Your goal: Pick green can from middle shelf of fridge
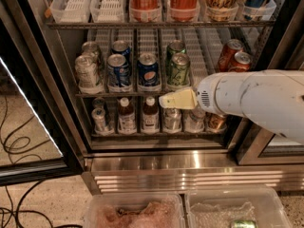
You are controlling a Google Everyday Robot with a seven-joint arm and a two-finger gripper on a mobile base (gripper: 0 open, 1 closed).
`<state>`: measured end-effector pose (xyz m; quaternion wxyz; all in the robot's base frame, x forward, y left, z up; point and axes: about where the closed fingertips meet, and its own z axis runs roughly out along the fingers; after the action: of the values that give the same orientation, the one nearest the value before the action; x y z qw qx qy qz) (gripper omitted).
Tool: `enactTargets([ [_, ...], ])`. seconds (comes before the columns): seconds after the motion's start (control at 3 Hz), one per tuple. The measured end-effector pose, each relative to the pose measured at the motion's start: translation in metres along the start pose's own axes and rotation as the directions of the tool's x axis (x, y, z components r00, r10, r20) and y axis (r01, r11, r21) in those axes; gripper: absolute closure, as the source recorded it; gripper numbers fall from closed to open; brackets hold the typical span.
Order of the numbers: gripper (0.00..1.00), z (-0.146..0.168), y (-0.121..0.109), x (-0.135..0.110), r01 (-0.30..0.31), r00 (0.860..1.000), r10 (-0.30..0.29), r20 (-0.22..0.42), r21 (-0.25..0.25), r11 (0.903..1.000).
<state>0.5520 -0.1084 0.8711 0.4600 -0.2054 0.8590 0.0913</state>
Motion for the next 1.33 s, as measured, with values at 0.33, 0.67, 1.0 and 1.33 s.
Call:
enactTargets([
  [0.33, 0.0, -0.002, -0.009, 0.001, -0.013, 1.0, 0.013, 0.009, 0.038, 0.9992],
  [0.67, 0.0, -0.016, -0.052, 0.006, -0.032, 0.999, 0.027, 0.036, 0.162, 0.9863],
  [1.0, 0.0, -0.016, -0.052, 0.006, -0.032, 0.999, 0.027, 0.036, 0.162, 0.9863],
  [1.33, 0.0, -0.004, -0.069, -0.006, -0.066, 0.997, 0.054, 0.058, 0.223, 0.9725],
])
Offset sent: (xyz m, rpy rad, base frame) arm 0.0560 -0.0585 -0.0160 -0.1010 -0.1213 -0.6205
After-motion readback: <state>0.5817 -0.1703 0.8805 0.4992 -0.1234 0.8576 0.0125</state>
